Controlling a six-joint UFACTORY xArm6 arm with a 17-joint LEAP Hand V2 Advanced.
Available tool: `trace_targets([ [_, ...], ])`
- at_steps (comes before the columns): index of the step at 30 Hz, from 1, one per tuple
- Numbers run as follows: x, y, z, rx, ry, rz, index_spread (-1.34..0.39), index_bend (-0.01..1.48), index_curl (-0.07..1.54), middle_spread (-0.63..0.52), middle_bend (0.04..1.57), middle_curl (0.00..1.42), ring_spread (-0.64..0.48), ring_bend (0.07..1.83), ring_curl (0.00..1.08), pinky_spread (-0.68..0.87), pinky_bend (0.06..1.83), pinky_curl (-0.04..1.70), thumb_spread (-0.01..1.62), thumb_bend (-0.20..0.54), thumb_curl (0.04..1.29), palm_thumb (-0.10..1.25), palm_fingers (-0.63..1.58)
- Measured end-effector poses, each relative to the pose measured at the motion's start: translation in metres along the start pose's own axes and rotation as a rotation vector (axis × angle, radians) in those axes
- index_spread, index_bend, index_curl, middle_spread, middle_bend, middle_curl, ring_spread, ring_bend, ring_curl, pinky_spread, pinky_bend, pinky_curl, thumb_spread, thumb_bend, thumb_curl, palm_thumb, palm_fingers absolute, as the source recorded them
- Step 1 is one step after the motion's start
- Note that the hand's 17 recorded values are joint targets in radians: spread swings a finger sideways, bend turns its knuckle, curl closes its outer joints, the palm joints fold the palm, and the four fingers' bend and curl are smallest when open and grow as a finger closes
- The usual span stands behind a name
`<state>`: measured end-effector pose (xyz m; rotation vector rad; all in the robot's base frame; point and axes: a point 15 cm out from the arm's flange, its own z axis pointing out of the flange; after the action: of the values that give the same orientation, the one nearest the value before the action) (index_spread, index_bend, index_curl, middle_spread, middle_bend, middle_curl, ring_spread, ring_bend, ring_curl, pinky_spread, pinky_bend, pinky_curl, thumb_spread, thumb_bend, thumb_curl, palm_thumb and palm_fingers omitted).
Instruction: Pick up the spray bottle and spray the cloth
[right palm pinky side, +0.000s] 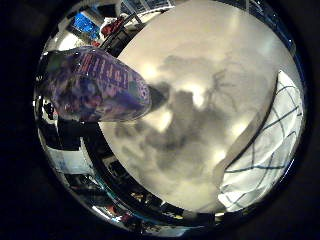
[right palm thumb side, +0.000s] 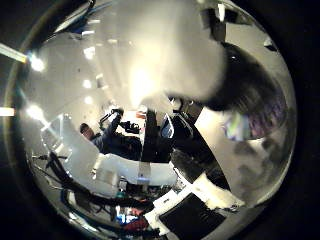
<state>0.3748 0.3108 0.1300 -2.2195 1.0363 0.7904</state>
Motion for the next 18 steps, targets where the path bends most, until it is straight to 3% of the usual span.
trace_targets([
  [8,0.023,0.008,-0.021,-0.007,0.029,0.017,-0.47,0.14,0.30,-0.01,0.18,0.35,0.03,0.37,0.28,0.37,0.47,0.47,0.88,-0.033,0.30,0.48,-0.03],
  [18,0.062,0.022,-0.060,0.017,0.063,0.071,-0.46,0.16,0.26,-0.02,0.19,0.31,0.02,0.36,0.28,0.38,0.47,0.39,0.89,-0.032,0.30,0.48,0.01],
])
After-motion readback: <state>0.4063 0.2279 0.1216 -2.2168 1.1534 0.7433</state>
